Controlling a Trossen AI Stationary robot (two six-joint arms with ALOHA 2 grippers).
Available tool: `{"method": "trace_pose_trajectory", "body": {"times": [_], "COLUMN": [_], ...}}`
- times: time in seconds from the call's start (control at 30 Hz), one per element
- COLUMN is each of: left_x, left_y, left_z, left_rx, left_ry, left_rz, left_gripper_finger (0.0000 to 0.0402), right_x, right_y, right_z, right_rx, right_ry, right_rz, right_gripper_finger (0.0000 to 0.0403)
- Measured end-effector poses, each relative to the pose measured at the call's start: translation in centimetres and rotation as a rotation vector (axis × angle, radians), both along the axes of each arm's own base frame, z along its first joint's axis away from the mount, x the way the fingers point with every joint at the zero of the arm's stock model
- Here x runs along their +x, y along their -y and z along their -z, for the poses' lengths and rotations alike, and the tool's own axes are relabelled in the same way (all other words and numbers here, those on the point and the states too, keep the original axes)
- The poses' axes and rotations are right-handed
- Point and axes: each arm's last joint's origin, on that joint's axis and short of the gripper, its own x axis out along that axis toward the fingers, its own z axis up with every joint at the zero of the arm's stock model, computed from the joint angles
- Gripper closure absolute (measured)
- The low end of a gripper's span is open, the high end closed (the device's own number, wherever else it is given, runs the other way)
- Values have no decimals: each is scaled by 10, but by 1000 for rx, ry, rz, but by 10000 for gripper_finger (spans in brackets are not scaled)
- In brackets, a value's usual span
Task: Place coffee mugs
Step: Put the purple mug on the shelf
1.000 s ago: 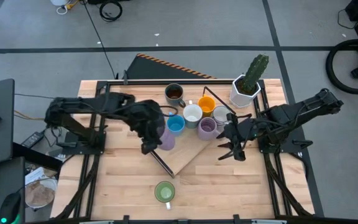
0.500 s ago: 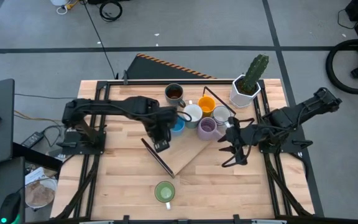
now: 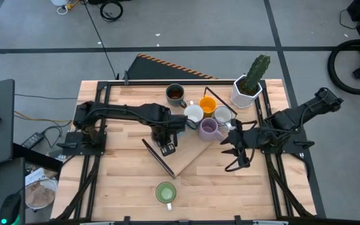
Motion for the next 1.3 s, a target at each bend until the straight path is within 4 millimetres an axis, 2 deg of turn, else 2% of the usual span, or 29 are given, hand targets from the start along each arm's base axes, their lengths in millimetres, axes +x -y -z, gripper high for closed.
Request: {"method": "trace_pose_trajectory", "body": {"times": [0.57, 0.8, 1.3], "left_x": [10, 10, 11], "left_y": [7, 8, 11], "left_z": [17, 17, 17], "left_rx": [43, 42, 10], "left_ry": [-31, -30, -28], "left_rz": [-35, -35, -36], "left_gripper_finger": [377, 376, 334], "right_x": [-7, -7, -7], "right_y": [-9, -9, -9], "right_z": [1, 2, 2], "right_rx": [-3, 1, -1], "right_ry": [-7, -15, -19], "right_rz": [24, 32, 33], "right_gripper_finger": [235, 235, 235]}}
